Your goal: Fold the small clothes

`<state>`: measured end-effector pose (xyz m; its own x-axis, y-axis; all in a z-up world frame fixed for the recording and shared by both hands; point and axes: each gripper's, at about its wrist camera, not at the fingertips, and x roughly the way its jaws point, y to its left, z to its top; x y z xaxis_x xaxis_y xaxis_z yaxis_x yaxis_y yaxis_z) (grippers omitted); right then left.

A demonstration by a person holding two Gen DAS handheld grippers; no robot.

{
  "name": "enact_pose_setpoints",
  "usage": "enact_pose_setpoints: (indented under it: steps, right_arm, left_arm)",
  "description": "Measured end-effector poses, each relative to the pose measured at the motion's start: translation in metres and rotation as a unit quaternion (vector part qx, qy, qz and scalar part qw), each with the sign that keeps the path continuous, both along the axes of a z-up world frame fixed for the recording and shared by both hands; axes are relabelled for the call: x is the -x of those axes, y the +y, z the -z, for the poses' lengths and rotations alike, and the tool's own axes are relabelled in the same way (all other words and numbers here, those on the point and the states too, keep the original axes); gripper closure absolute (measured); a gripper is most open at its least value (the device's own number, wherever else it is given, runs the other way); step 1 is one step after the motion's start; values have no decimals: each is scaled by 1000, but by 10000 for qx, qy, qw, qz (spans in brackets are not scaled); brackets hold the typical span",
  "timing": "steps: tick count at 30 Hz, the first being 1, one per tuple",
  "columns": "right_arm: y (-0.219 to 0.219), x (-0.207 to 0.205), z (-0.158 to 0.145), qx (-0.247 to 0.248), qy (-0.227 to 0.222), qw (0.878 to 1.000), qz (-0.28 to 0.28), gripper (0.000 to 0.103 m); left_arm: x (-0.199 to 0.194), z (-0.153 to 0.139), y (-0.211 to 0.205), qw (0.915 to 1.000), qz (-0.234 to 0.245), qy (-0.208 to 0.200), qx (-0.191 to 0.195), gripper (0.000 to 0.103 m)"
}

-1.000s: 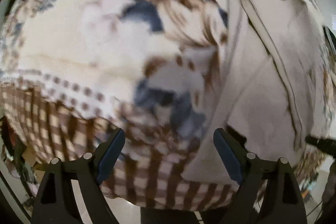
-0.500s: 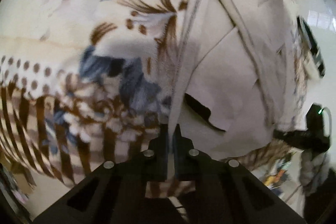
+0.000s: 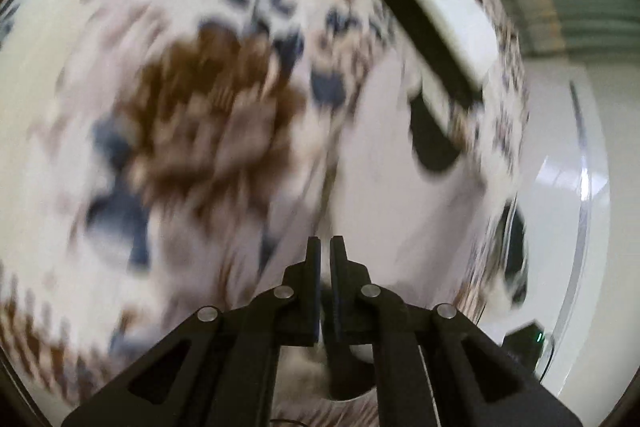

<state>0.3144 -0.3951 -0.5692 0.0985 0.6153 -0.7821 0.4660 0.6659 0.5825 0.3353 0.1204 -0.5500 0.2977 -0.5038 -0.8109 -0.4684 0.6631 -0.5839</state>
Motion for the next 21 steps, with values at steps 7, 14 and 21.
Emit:
enact_pose_setpoints:
  steps: [7, 14, 21]
  right_arm:
    - [-7, -25, -3, 694, -267, 9971, -175, 52]
    - [30, -22, 19, 1452, -414, 9838, -964, 52]
    - [83, -40, 29, 2005, -467, 9555, -2111, 53]
  left_arm:
    - [-1, 0, 31, 9982, -421, -399, -134, 36]
    - [10, 20, -26, 9842, 1245, -203, -1241, 36]
    - [5, 40, -72, 9636, 1979, -65, -1798, 100]
